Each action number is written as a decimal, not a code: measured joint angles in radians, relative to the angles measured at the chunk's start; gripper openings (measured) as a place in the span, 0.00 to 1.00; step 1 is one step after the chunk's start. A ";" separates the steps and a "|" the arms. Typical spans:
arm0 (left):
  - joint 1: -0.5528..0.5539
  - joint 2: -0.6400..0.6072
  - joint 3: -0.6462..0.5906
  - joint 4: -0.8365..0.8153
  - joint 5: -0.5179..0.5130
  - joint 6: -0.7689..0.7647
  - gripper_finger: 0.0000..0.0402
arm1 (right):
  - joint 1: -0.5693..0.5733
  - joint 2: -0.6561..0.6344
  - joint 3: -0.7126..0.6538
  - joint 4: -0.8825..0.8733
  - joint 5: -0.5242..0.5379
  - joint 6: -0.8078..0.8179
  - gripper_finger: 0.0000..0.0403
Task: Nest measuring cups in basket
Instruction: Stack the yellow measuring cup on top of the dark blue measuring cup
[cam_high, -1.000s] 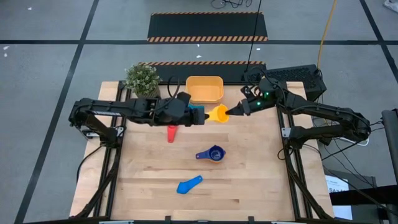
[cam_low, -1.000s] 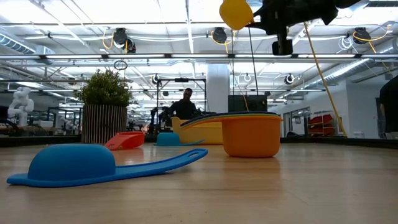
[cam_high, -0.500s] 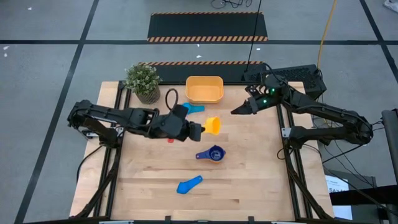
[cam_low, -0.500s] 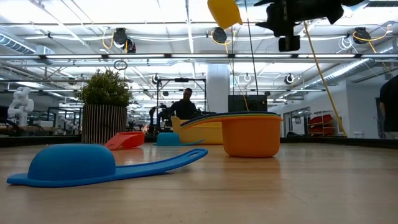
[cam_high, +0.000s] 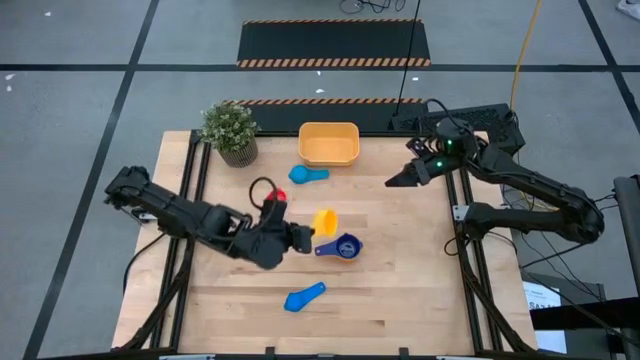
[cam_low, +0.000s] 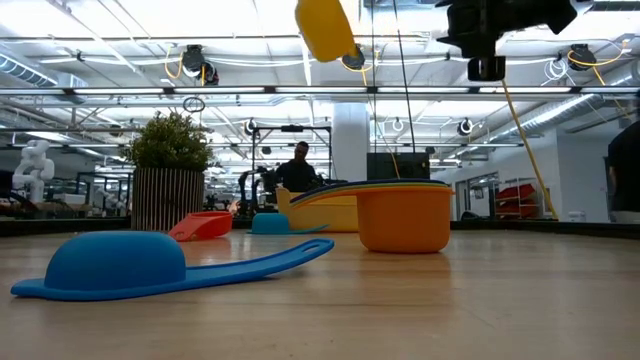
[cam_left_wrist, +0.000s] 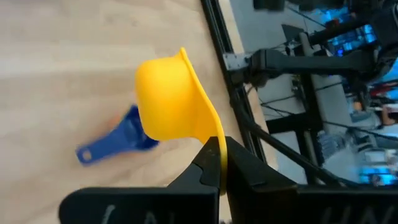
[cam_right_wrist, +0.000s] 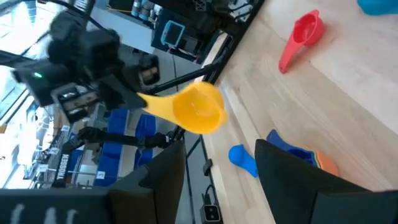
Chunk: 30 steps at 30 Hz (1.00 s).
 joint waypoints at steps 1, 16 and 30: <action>-0.015 0.000 -0.022 0.026 0.000 -0.023 0.01 | 0.000 -0.007 0.000 0.000 0.000 0.000 0.46; -0.096 0.000 -0.429 0.569 -0.055 -0.018 0.01 | 0.066 -0.225 0.001 -0.014 0.238 0.219 0.46; -0.131 0.001 -0.660 1.111 -0.053 0.170 0.01 | 0.193 -0.303 0.002 -0.132 0.454 0.300 0.46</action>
